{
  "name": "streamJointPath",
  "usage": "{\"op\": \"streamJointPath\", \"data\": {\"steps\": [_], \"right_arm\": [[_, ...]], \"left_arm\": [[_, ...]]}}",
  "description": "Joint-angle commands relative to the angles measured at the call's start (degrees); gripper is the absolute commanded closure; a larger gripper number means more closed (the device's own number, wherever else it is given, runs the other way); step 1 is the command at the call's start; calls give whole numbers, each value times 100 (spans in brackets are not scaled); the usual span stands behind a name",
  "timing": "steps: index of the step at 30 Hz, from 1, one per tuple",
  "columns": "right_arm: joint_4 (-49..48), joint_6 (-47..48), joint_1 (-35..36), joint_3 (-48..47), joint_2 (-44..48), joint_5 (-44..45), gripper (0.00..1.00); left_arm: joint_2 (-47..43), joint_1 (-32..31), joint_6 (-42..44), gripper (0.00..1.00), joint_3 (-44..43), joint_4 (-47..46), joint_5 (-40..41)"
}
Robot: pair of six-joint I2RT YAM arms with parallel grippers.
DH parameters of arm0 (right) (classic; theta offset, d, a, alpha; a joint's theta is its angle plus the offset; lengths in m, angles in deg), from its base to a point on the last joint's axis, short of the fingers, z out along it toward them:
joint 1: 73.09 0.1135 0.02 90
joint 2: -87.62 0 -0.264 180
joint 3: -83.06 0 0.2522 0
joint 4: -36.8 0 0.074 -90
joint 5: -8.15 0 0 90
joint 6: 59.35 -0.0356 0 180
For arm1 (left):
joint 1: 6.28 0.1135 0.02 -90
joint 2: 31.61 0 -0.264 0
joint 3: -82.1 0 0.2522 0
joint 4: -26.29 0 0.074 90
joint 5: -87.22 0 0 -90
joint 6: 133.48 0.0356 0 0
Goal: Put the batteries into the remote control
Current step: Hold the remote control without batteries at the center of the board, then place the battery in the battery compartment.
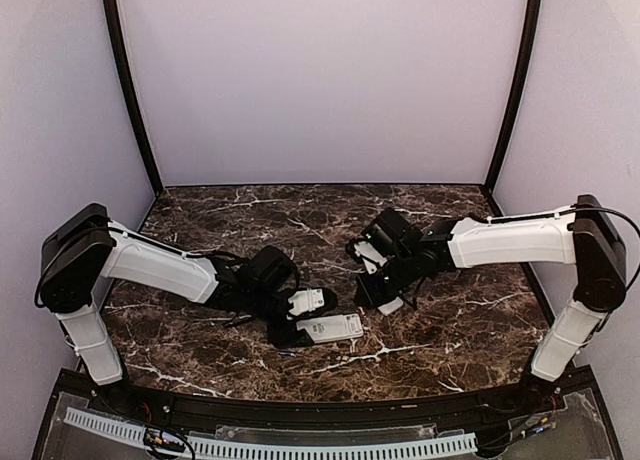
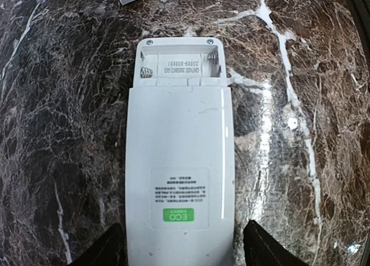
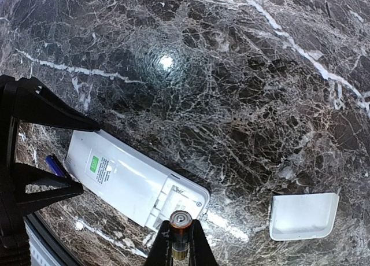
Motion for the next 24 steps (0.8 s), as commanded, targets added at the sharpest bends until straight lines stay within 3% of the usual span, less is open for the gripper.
{"op": "streamJointPath", "data": {"steps": [1,6,18,24], "right_arm": [[-360,-109,-29,176,157,61,100],[-912,-207,19,502,140,-66,100],[-1647,-236,149,735,-122,-226,100],[-1493,-275,264,720,-311,12,100]], "left_arm": [[76,-25,44,38,-42,187,-357],[170,-34,-3,46,-82,237,-438],[182,-37,-25,44,-118,271,-384],[182,-39,-25,44,-122,300,-353]]}}
